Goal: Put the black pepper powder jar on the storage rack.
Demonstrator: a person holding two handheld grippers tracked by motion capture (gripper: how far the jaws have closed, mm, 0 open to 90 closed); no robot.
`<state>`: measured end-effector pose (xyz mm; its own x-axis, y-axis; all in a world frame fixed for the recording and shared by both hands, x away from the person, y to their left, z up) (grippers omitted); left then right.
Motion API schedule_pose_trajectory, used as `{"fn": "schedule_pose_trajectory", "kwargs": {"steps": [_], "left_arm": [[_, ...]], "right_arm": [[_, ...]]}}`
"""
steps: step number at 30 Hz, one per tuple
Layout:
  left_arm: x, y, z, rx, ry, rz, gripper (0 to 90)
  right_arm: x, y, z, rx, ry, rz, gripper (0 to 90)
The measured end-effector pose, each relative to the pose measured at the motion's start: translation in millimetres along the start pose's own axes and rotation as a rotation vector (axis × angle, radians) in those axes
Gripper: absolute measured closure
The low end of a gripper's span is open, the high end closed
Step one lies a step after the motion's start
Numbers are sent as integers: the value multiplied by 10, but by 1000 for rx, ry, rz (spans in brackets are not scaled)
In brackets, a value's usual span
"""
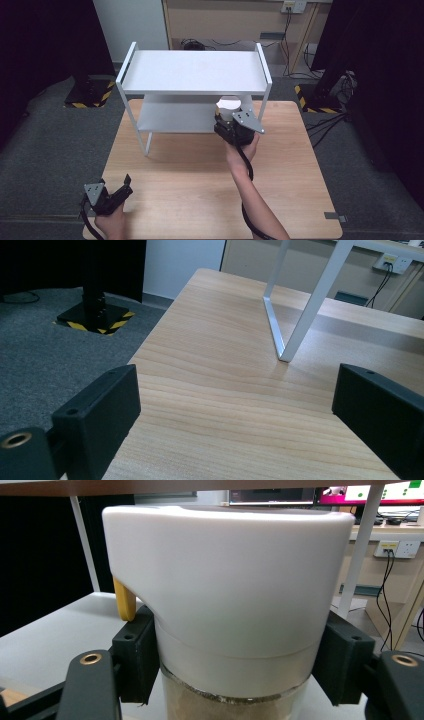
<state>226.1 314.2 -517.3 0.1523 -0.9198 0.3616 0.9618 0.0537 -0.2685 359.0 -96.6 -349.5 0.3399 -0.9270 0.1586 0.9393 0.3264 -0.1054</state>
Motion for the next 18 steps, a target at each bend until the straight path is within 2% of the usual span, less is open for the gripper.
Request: {"fn": "schedule_pose_trajectory", "kwargs": {"steps": [11,18], "left_arm": [[16,8,2,-5,11,0,49],[17,9,1,-5,11,0,49]], "right_arm": [[30,188,12,-15,-9,-13,306],[38,316,-8,-26,4,-27,306]]}}
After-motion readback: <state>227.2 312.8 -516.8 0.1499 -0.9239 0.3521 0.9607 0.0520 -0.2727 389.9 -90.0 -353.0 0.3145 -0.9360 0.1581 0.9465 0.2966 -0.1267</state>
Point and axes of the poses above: each handheld gripper's, and its own axes: y roughly forward along the jaws, z roughly out of its top, x roughly to its right, the point moved 6 cm from there along y, roughly forward along the jaws, and after that the axes turned 10 degrees about -y, right-handed, at the moved point
